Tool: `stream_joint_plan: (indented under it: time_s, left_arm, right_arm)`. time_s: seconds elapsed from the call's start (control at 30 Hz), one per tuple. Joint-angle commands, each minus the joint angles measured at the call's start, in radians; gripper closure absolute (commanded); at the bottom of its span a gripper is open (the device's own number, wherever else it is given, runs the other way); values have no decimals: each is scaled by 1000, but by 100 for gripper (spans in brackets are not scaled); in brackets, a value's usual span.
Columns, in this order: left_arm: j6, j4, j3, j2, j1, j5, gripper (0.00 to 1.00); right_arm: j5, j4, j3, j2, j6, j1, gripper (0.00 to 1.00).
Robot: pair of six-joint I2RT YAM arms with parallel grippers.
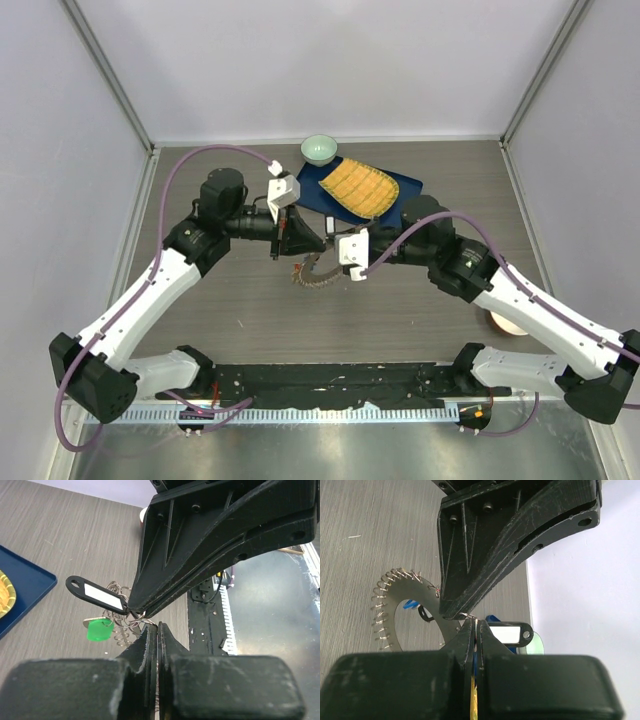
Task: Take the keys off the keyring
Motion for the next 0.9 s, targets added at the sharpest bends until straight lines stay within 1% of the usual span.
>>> stream_joint_plan:
  time_s: [0.0,0.07,0.1,0.17,0.27,0.3,0.37,0.4,0.5,0.63,0.7,0.87]
  left_arm:
    - [43,113,-3,-38,-16,-20,85]
    - [113,54,-29,-106,-16,-36,72]
    - [146,38,-40,-132,-16,-43,63]
    - [222,-9,-58,-198,-16,-95,59]
    - [297,-120,-29,-245,-16,-143,56]
    - [315,-191,-17,-249,-15,-157,56]
    - [382,-259,18,-258,-15,-174,55]
    - [401,-307,28,-262,-15,-212,55]
    - [461,-355,48,-276,-15,-267,57]
    - [515,-336,43,-307,-15,-220,60]
    - [528,-327,34,-324,-15,-209,61]
    - [553,-365,43,-321,-15,-195,67]
  right_arm:
    - [-62,182,-32,-4,62,51,99]
    - [-81,183,-35,-8,59,51,99]
    - [-102,181,-36,-10,53,51,99]
    - [-122,181,-33,-7,46,49,99]
    - [-179,183,-18,-4,44,34,99]
    - [-189,181,-13,-1,45,25,99]
    - [-234,181,0,1,49,19,99]
    - [-252,179,3,2,59,13,99]
    - [-326,179,20,2,79,-4,99]
    - [-392,178,36,5,102,-15,99]
    - [-401,179,34,7,105,-15,99]
    - [-406,183,33,2,107,-21,99]
